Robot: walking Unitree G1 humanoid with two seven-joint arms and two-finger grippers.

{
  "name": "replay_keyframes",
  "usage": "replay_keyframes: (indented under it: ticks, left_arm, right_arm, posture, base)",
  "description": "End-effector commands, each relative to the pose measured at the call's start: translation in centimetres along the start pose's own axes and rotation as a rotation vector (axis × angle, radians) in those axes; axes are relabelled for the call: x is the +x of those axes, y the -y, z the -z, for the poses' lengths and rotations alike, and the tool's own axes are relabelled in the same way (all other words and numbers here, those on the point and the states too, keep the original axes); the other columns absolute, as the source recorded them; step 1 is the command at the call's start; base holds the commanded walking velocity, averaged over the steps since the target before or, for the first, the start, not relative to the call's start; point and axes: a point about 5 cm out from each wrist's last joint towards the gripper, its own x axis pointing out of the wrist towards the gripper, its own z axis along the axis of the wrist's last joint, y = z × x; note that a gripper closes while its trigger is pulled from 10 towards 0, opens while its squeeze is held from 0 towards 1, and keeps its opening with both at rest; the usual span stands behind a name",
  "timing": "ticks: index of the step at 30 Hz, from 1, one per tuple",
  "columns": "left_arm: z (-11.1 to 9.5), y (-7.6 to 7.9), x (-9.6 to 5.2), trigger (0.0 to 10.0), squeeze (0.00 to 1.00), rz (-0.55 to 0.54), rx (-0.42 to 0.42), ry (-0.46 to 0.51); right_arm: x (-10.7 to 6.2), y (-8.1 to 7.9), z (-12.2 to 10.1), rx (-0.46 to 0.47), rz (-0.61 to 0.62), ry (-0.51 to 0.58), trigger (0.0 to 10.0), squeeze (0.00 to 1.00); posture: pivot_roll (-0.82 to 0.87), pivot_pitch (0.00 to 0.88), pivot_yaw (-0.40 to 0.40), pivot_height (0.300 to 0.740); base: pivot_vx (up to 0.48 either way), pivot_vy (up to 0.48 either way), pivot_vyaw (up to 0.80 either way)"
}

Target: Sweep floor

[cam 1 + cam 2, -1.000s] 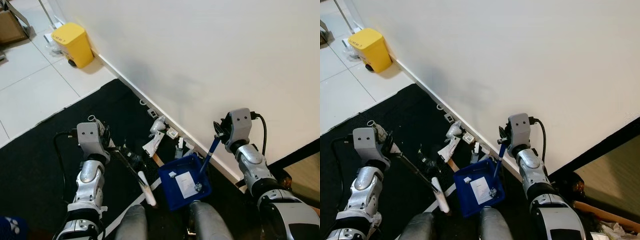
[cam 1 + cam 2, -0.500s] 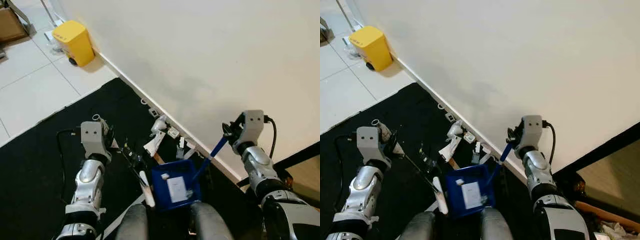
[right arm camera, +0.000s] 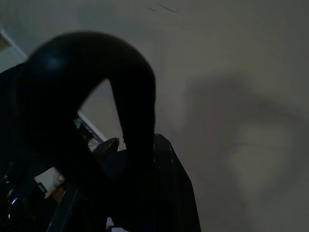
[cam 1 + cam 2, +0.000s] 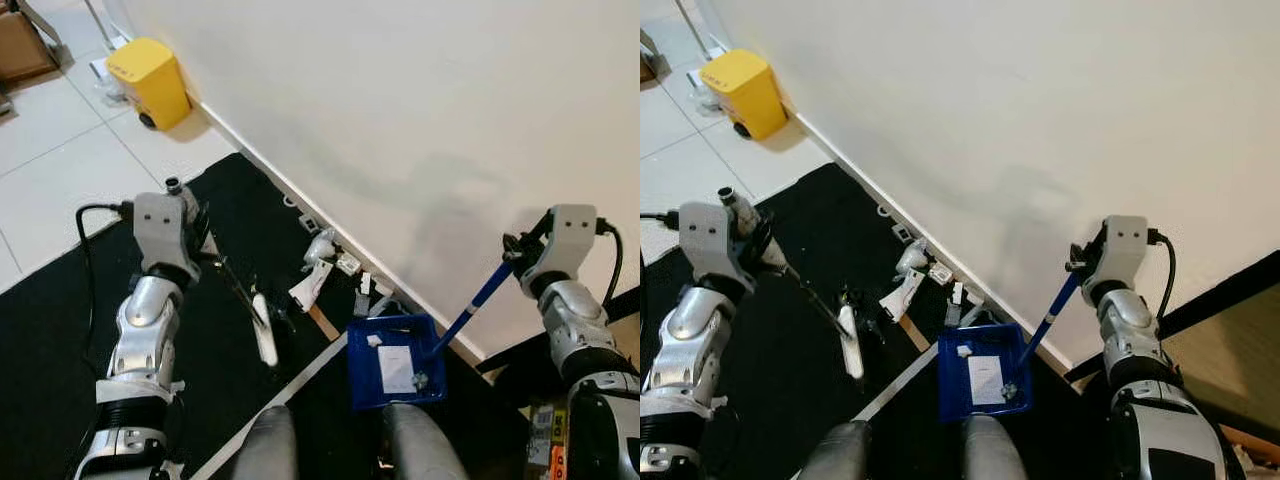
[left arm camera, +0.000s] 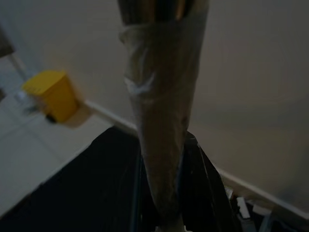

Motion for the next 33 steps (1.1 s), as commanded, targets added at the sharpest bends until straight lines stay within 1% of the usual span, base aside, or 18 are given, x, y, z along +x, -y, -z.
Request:
replay_keyframes:
  ticks: [1, 2, 3, 6, 7, 10, 11, 13, 15, 16, 19, 21, 22, 23, 24, 28, 32, 33]
  left_arm:
    - [-1.1, -0.4, 0.2, 10.0, 0.0, 0.022, 0.036, 0.027]
    - [-1.5, -0.3, 0.4, 10.0, 0.0, 0.063, 0.074, 0.021]
    - [-1.5, -0.3, 0.4, 10.0, 0.0, 0.063, 0.074, 0.021]
    - [-1.4, -0.8, 0.4, 10.0, 0.0, 0.088, 0.148, -0.005]
    - [-1.4, -0.8, 0.4, 10.0, 0.0, 0.088, 0.148, -0.005]
    - [-0.9, -2.3, 0.0, 10.0, 0.0, 0.065, 0.22, -0.048]
    - [-0.9, -2.3, 0.0, 10.0, 0.0, 0.065, 0.22, -0.048]
    - [-0.5, -2.9, -0.4, 10.0, 0.0, 0.074, 0.281, -0.09]
    - [0.3, -4.2, -1.0, 10.0, 0.0, 0.055, 0.346, -0.14]
    - [0.3, -4.2, -1.0, 10.0, 0.0, 0.055, 0.346, -0.14]
    - [1.1, -5.5, -1.3, 10.0, 0.0, 0.022, 0.409, -0.184]
    - [1.1, -5.7, -1.3, 10.0, 0.0, 0.023, 0.421, -0.188]
    - [1.1, -6.3, -1.0, 10.0, 0.0, 0.014, 0.452, -0.182]
    - [1.1, -6.3, -1.0, 10.0, 0.0, 0.014, 0.452, -0.182]
    - [0.8, -6.8, -0.5, 10.0, 0.0, -0.009, 0.465, -0.168]
    - [0.6, -7.0, -0.1, 10.0, 0.0, -0.032, 0.467, -0.156]
    - [0.5, -6.4, 1.3, 10.0, 0.0, -0.014, 0.476, -0.141]
    - [0.5, -6.4, 1.3, 10.0, 0.0, -0.014, 0.476, -0.141]
  right_arm:
    - [-0.1, 0.7, -0.2, 0.002, 0.043, -0.002, 10.0, 0.0]
    - [-0.1, 0.7, 0.1, 0.005, 0.067, -0.013, 10.0, 0.0]
    - [-0.1, 0.7, 0.1, 0.005, 0.067, -0.013, 10.0, 0.0]
    - [-0.2, 0.5, 0.5, 0.011, 0.106, -0.018, 10.0, 0.0]
    - [-0.2, 0.5, 0.5, 0.011, 0.106, -0.018, 10.0, 0.0]
    - [-0.3, 0.4, 0.8, 0.026, 0.162, -0.004, 10.0, 0.0]
    - [-0.3, 0.4, 0.8, 0.026, 0.162, -0.004, 10.0, 0.0]
    - [-0.3, 0.2, 0.8, 0.033, 0.185, 0.004, 10.0, 0.0]
    - [-0.3, 0.3, 0.6, 0.076, 0.241, 0.035, 10.0, 0.0]
    - [-0.3, 0.3, 0.6, 0.076, 0.241, 0.035, 10.0, 0.0]
    - [-0.2, 0.6, 0.1, 0.147, 0.304, 0.067, 10.0, 0.0]
    - [-0.2, 0.6, 0.0, 0.158, 0.313, 0.073, 10.0, 0.0]
    - [-0.1, 0.8, -0.4, 0.234, 0.349, 0.089, 10.0, 0.0]
    - [-0.1, 0.8, -0.4, 0.234, 0.349, 0.089, 10.0, 0.0]
    - [0.0, 1.0, -0.6, 0.29, 0.373, 0.094, 10.0, 0.0]
    - [0.1, 0.9, -0.6, 0.315, 0.377, 0.09, 10.0, 0.0]
    - [0.5, 0.0, -0.7, 0.37, 0.341, 0.088, 10.0, 0.0]
    - [0.5, 0.0, -0.7, 0.37, 0.341, 0.088, 10.0, 0.0]
  posture:
    - [0.05, 0.069, -0.028, 0.74]
    - [0.05, 0.069, -0.024, 0.74]
    - [0.05, 0.069, -0.024, 0.74]
    - [0.05, 0.069, -0.019, 0.74]
    - [0.05, 0.069, -0.019, 0.74]
    - [0.06, 0.07, -0.017, 0.74]
    - [0.06, 0.07, -0.017, 0.74]
    - [0.06, 0.071, -0.018, 0.74]
    - [0.06, 0.073, -0.023, 0.74]
    - [0.06, 0.073, -0.023, 0.74]
    - [0.07, 0.075, -0.029, 0.74]
    - [0.06, 0.075, -0.029, 0.74]
    - [0.06, 0.075, -0.028, 0.74]
    - [0.06, 0.075, -0.028, 0.74]
    - [0.06, 0.077, -0.03, 0.74]
    - [0.05, 0.079, -0.028, 0.74]
    - [0.03, 0.087, -0.022, 0.74]
    - [0.03, 0.087, -0.022, 0.74]
  base:
    - [0.0, 0.0, 0.0]
    - [0.0, 0.0, 0.0]
    - [0.0, 0.0, 0.0]
    - [0.0, 0.0, 0.0]
    - [0.0, 0.0, 0.0]
    - [0.0, 0.0, 0.0]
    - [0.0, 0.0, 0.0]
    - [0.0, 0.0, 0.0]
    - [0.0, 0.0, 0.0]
    - [0.0, 0.0, 0.0]
    - [0.0, 0.0, 0.0]
    - [0.0, 0.0, 0.0]
    - [0.0, 0.0, 0.0]
    - [0.0, 0.0, 0.0]
    - [0.0, 0.0, 0.0]
    - [0.0, 0.0, 0.0]
    - [0.0, 0.0, 0.0]
    - [0.0, 0.0, 0.0]
